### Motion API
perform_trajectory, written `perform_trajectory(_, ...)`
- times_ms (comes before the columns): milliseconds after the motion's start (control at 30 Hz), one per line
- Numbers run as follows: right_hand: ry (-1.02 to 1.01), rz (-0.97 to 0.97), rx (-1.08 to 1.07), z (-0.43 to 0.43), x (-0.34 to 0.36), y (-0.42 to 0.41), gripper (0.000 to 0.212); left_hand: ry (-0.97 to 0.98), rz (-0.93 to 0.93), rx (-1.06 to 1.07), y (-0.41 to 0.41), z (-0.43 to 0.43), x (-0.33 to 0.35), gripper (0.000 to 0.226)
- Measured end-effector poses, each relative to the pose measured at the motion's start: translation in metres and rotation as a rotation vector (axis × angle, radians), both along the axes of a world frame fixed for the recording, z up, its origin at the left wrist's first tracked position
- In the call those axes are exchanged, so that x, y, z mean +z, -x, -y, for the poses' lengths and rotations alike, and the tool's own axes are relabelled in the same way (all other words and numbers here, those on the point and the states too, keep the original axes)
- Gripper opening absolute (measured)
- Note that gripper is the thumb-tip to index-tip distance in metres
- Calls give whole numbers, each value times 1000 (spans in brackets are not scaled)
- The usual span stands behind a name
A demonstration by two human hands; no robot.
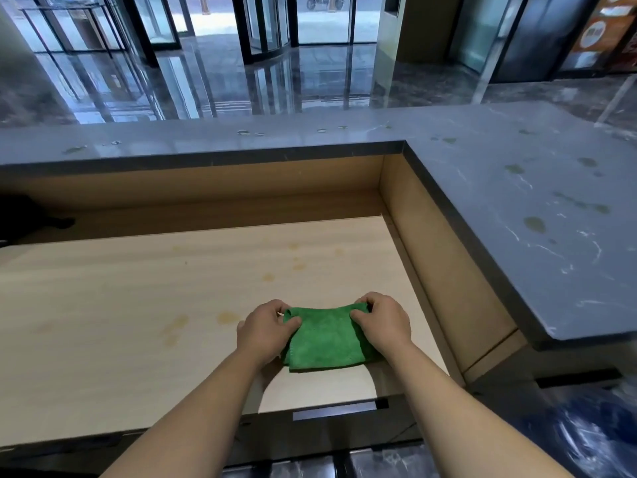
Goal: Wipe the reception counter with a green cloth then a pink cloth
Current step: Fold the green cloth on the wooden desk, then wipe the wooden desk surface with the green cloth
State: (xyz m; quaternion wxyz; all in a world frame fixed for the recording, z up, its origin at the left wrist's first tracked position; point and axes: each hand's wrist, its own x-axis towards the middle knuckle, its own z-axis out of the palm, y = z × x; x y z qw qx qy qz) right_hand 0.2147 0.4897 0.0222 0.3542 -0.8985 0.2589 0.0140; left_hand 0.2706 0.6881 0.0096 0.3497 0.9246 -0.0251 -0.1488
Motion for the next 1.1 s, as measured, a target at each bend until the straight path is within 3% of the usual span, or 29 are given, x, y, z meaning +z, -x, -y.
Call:
perform_trajectory(100,142,-30,46,3,-6,-3,21,-273,161,-39,-3,7,-3,25)
perform_trajectory(233,328,-52,92,2,-5,-3,30,-417,268,-88,-4,13,4,38)
perform_trajectory(333,442,41,9,-5,1,3,33,-304,336,-163,-3,8,7,35)
perform_trajectory(433,273,143,8,-29,6,21,25,-258,214,-344,2,1,5,41)
perform_trajectory(533,179,0,156,-62,-4,43,41,-303,165,-366,15,1,5,41)
perform_trajectory(633,318,-89,120,-65,-12,51,48,-286,158,-358,25,2,7,32)
perform_trajectory(733,399,-50,42,-48,-12,54,50,-239,97,-405,31,2,11,16)
perform_trajectory(867,528,-110,81,-27,-12,56,52,-250,178,-393,29,4,18,13)
perform_trajectory(1000,521,-18,71,-13,-17,53,33,-332,286,-295,29,-7,24,21)
perform_trajectory(1100,456,-74,188,-3,-24,52,57,-426,350,-300,32,-17,20,34)
